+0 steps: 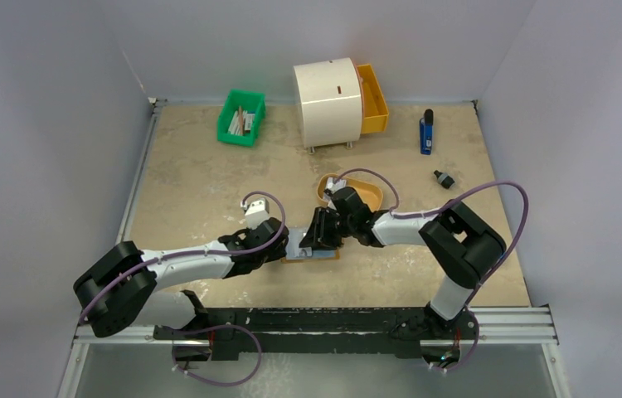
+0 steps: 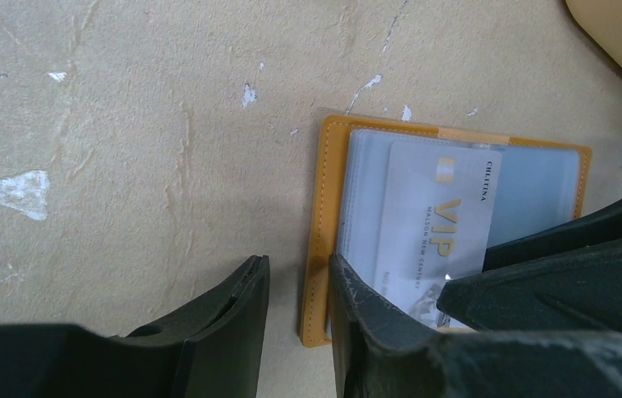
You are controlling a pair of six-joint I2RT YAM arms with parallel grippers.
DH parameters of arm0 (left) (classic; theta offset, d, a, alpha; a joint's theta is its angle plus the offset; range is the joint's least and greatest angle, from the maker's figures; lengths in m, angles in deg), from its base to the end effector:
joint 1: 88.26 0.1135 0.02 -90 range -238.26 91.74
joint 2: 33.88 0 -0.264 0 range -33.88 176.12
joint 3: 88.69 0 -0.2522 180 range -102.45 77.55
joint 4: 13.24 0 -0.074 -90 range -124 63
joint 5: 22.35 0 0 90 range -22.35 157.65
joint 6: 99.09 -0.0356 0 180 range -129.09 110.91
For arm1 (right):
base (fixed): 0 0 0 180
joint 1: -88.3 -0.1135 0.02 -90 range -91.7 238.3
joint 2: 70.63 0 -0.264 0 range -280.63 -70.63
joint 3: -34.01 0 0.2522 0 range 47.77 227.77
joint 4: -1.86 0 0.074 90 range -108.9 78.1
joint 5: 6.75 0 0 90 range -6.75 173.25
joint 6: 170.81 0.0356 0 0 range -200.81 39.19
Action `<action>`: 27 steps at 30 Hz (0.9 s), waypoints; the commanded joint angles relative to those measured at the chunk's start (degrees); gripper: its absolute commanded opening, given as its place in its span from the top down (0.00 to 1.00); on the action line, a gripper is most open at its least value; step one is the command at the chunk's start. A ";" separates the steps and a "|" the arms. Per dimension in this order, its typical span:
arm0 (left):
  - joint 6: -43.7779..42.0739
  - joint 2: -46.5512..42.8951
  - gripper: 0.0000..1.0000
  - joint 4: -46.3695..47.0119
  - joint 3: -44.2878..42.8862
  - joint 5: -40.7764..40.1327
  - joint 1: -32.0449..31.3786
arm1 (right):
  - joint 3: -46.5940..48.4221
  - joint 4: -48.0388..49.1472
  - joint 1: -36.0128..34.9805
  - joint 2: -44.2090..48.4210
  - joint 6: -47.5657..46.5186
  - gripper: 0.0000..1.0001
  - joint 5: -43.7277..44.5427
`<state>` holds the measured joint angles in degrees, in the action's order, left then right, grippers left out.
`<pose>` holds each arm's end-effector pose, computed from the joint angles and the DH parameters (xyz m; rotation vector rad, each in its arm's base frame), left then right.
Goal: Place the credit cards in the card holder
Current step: Insert the credit card into the card holder.
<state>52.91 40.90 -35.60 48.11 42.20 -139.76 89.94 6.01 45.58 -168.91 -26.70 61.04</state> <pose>0.1539 -0.1689 0.1504 -0.3975 2.3870 -0.3581 0.2322 0.2327 0.1387 0.0111 2.5405 1.2480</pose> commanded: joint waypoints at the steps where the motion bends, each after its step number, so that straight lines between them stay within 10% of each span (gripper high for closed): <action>1: 0.93 -0.24 0.68 1.52 0.35 0.76 -0.13 | 2.95 -3.24 -0.37 -0.57 -2.49 0.58 0.33; 27: 0.41 -2.76 0.69 -3.26 -1.04 -3.36 -0.13 | 9.99 -16.00 -3.69 -1.39 -5.90 0.53 6.48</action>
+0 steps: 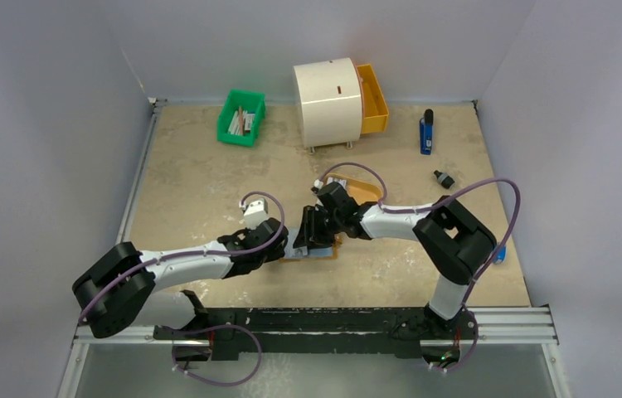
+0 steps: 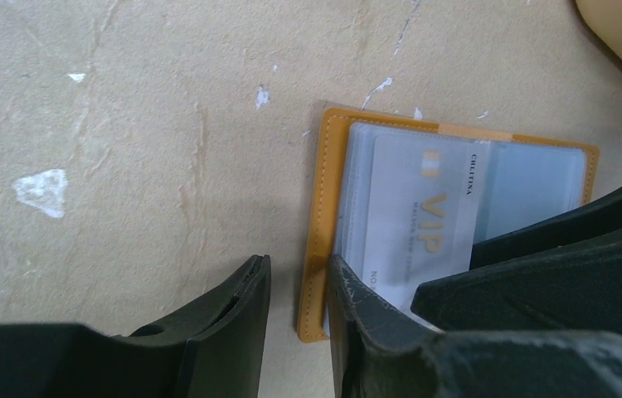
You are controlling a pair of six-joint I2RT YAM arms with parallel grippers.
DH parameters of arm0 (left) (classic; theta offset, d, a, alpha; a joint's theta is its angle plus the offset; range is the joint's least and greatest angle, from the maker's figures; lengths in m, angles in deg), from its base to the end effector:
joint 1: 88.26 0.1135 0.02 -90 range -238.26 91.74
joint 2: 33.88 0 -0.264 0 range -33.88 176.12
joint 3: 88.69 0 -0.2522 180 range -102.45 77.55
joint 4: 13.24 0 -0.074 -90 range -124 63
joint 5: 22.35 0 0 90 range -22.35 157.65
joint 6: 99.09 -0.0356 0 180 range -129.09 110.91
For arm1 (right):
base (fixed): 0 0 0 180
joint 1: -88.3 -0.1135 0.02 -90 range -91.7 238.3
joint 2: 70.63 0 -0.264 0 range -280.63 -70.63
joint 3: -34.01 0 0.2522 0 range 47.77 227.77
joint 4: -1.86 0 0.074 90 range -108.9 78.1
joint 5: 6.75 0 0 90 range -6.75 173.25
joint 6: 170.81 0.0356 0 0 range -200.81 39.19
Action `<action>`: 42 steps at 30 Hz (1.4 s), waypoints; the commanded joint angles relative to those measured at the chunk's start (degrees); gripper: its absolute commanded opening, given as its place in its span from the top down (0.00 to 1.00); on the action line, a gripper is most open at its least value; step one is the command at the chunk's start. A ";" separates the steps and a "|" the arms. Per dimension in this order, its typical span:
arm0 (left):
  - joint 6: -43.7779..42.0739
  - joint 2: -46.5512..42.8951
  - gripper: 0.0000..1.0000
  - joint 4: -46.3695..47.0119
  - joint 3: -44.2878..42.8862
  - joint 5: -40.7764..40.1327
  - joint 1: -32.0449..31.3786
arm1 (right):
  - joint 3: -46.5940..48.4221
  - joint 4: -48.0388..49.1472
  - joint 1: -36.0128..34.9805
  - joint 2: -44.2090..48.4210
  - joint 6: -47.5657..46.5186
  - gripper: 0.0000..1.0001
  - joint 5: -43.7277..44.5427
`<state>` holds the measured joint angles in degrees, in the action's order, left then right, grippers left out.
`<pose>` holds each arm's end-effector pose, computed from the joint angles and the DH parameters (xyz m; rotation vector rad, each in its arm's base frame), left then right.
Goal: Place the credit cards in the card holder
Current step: Insert the credit card into the card holder.
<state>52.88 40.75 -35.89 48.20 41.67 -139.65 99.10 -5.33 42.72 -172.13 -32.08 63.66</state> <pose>0.1539 -0.1677 0.1503 -0.4010 2.3825 -0.3455 0.2389 0.2608 0.1483 -0.1210 2.6074 1.1236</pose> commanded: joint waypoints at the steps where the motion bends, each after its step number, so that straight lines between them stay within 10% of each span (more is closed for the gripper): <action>1: 0.41 -3.30 0.69 -3.86 -1.09 -3.76 -0.18 | 0.66 -5.03 -0.82 2.02 -0.23 0.53 3.91; 42: -0.28 -0.56 0.73 -0.75 -0.88 -3.34 0.64 | 7.39 -15.28 -0.74 0.60 -6.32 0.90 14.54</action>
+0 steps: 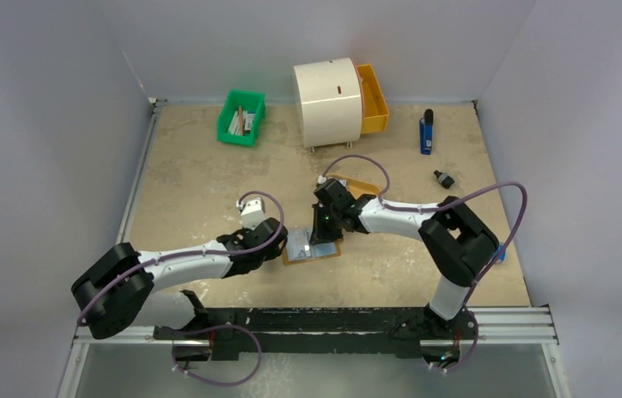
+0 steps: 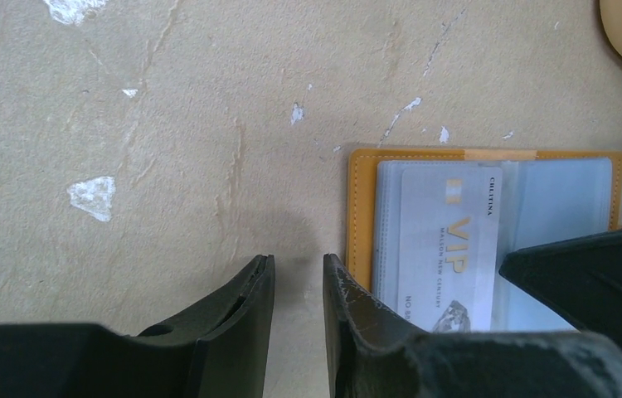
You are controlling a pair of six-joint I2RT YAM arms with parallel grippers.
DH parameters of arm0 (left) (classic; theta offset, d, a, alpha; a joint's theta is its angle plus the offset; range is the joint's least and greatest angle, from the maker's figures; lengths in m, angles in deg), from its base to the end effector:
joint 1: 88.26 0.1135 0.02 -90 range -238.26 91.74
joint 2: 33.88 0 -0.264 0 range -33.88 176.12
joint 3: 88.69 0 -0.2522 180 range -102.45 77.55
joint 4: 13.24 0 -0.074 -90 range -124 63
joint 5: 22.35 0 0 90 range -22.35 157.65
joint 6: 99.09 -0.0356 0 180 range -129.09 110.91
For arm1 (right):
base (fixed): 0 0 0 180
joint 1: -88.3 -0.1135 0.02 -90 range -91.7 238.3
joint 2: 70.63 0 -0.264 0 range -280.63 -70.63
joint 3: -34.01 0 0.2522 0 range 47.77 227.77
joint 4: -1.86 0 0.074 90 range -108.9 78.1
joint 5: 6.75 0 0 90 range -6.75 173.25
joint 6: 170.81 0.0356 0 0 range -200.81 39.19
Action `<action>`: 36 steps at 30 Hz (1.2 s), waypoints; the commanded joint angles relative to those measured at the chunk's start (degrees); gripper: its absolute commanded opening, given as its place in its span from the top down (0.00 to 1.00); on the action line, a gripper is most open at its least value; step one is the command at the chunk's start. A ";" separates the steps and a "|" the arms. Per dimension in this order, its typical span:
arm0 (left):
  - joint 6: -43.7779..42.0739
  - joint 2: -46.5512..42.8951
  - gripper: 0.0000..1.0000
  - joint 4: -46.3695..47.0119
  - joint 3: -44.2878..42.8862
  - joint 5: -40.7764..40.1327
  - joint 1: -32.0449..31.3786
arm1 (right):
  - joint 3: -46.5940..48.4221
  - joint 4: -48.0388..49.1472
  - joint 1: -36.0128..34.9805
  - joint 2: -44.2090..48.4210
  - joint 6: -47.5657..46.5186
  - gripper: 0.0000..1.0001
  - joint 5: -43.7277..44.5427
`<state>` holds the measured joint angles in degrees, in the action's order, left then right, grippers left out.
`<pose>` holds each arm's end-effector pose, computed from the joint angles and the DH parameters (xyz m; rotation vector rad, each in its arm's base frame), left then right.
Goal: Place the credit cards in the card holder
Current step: Insert the credit card into the card holder.
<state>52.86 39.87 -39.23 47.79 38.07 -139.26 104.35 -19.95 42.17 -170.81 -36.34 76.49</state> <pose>0.1536 -0.1618 0.1527 -0.4181 2.3572 -0.2561 0.2418 0.2576 0.1621 -0.0928 2.6474 0.7647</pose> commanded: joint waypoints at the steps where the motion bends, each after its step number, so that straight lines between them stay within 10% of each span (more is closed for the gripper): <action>1: -0.25 0.44 0.73 2.83 -0.40 0.50 0.21 | 2.40 -0.32 -0.19 -0.78 -2.18 0.90 2.20; 36: -0.61 2.83 0.75 5.98 -0.12 2.82 0.26 | 7.10 0.00 -2.30 -3.79 -5.02 0.91 -1.73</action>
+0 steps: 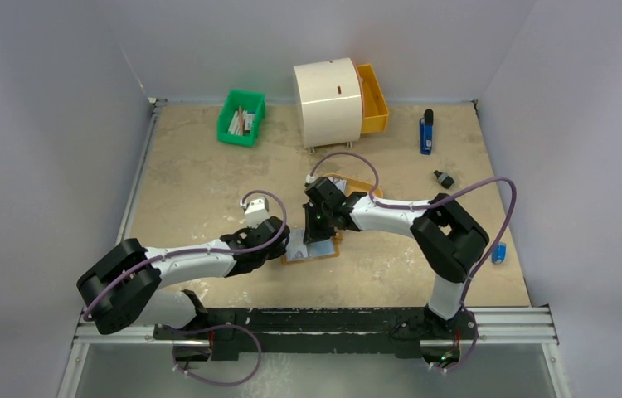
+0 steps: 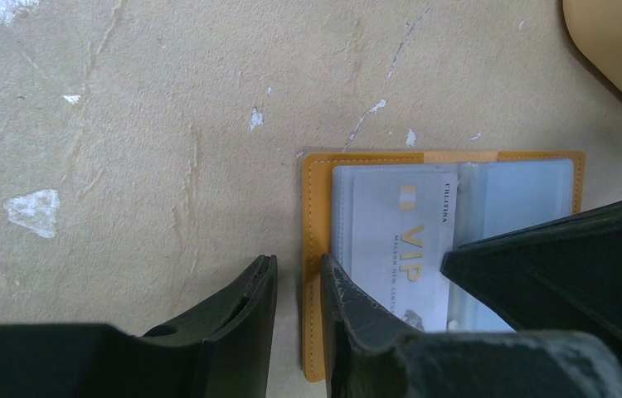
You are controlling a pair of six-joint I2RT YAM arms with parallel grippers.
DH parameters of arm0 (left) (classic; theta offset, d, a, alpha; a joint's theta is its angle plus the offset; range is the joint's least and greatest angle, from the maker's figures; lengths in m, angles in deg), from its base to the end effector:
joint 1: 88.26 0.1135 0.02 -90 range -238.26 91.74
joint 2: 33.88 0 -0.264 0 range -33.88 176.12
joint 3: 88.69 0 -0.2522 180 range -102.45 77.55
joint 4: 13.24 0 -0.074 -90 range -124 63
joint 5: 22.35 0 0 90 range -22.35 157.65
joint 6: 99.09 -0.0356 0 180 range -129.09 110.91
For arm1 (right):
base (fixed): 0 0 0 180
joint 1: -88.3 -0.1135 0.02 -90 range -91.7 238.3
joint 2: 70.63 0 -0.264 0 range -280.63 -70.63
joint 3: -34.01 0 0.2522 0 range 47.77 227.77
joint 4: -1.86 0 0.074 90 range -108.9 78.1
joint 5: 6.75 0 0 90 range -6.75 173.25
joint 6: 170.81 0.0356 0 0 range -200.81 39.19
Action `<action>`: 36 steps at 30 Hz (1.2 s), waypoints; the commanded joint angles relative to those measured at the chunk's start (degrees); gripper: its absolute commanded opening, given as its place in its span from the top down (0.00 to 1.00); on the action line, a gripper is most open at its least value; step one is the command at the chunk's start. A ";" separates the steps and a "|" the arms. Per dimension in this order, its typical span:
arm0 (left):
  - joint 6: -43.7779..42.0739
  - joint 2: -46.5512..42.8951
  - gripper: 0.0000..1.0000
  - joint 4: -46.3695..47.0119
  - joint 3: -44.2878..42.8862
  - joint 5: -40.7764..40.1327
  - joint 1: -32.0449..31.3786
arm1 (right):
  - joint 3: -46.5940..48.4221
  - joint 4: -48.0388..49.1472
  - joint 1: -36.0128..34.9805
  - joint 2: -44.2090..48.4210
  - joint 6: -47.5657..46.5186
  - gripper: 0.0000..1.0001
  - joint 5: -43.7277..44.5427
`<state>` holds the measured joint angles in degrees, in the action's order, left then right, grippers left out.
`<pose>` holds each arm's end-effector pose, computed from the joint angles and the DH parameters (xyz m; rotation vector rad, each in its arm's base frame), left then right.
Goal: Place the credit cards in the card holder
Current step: Insert the credit card into the card holder.
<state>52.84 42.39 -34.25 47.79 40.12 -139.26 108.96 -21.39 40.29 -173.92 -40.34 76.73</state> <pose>0.1587 -0.1698 0.1484 -0.4175 2.3559 -0.3278 0.2449 0.2782 0.1650 -0.2257 2.6295 0.7489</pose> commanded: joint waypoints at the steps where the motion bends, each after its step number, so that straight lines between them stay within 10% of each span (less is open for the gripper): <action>1: -0.58 0.23 0.75 0.99 -0.07 0.83 0.26 | 2.38 1.73 -0.47 -0.69 -0.88 0.91 -2.18; 20: -0.77 -3.20 0.67 -1.64 -0.06 -0.96 0.22 | 0.01 2.87 -0.42 4.89 -0.01 0.86 -6.25; 36: 0.82 -17.02 0.49 -12.72 0.32 -8.36 0.29 | -4.20 -18.68 0.61 16.68 -3.59 0.34 17.29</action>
<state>52.75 28.73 -43.91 47.85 35.81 -139.02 107.41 -33.87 40.16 -156.50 -43.05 87.18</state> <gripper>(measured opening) 0.504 0.643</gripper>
